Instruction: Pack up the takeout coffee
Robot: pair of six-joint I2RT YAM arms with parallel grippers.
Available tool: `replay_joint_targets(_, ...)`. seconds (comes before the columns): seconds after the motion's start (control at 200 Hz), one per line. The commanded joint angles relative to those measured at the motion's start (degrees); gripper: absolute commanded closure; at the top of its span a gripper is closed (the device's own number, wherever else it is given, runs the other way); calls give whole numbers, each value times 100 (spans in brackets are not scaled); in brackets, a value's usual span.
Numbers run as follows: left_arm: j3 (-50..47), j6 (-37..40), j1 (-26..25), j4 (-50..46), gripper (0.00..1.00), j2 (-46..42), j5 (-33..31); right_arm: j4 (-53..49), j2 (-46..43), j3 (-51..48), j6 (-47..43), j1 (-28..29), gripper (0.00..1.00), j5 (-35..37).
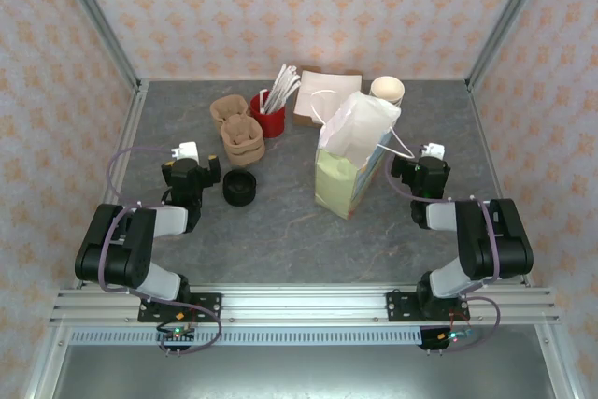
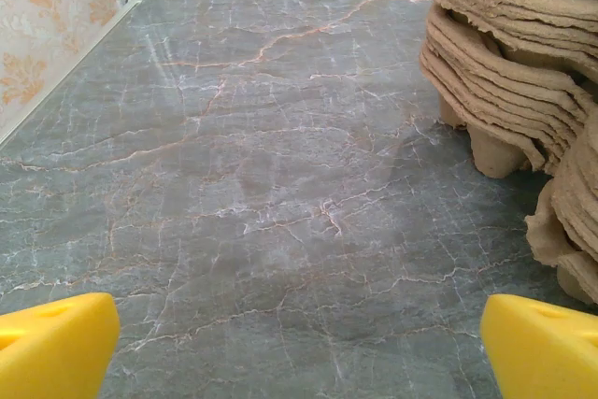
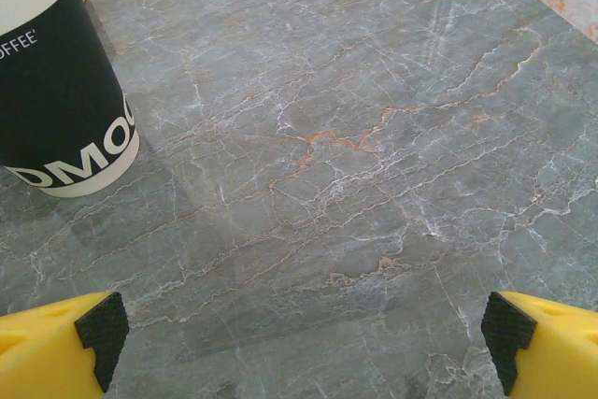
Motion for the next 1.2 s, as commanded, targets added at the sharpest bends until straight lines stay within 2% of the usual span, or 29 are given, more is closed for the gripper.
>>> replay_joint_targets(0.0, 130, 94, -62, 197, 0, 72, -198, 173, 35, 106, -42, 33, 1, 80)
replay_joint_targets(0.485, 118, 101, -57, 203, 0, 72, -198, 243, 11, 56, -43, 38, 1, 89)
replay_joint_targets(0.631, 99, 111, -70, 245, 0, 66, -207, 155, -248, -2, -6, 39, 1, 156)
replay_joint_targets(0.836, 274, 36, -94, -512, 0, -491, -460, -240, -620, 31, 2, 33, 1, 235)
replay_joint_targets(0.996, 170, 6, -96, -318, 0, -445, -556, 103, -314, 1, 2, 34, 1, 209)
replay_joint_targets(1.071, 242, -21, -97, -515, 0, -513, -567, 86, -304, 27, 27, 37, 1, 236)
replay_joint_targets(1.191, 330, -26, -93, -915, 0, -932, -622, -475, -698, 174, 71, 33, 1, 372)
